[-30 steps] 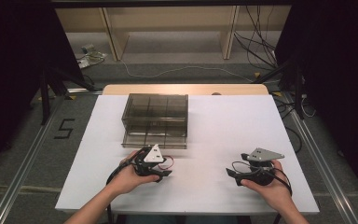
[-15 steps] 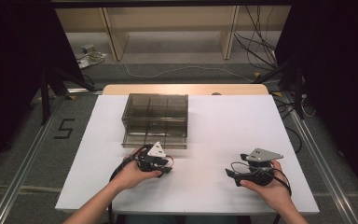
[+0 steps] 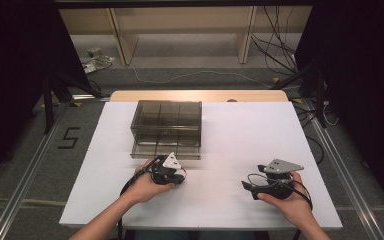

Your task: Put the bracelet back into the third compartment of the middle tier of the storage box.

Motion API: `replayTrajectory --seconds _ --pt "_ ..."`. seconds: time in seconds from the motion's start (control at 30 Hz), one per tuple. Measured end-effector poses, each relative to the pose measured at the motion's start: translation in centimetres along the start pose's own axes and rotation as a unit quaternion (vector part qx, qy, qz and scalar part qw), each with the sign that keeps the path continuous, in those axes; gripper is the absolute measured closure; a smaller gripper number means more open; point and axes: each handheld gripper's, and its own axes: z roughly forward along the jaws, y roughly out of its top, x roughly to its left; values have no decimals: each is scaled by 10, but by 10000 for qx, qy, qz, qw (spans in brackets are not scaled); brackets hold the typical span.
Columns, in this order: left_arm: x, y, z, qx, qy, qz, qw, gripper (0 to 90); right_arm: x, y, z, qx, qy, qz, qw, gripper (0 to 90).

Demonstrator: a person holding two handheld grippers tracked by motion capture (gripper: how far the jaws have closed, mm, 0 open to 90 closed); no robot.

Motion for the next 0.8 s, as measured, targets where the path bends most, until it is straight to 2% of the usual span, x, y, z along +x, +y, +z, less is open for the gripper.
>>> replayTrajectory --seconds 0.07,0.1,0.23,0.43,0.53,0.7,0.8 --pt "-1 0 0 19 23 -59 10000 874 0 0 0 -7 -2 2 10000 166" --pt "-2 0 0 -23 36 -180 9998 876 0 0 0 2 7 0 10000 166" --pt "-2 -1 0 -64 70 -212 9997 879 0 0 0 -4 2 -8 10000 166" --pt "-5 -2 -1 -147 142 -129 9997 882 0 0 -1 -29 -1 9 10000 166" --pt "-8 -1 -2 -252 28 -108 9996 882 -1 0 0 -21 1 -1 10000 166" --pt "-10 -1 -5 -273 11 -32 9996 882 -2 -1 -1 -21 -10 30 10000 166" --pt "-10 -1 -7 -355 25 -59 9993 882 -2 -1 -1 -14 -7 17 10000 166"
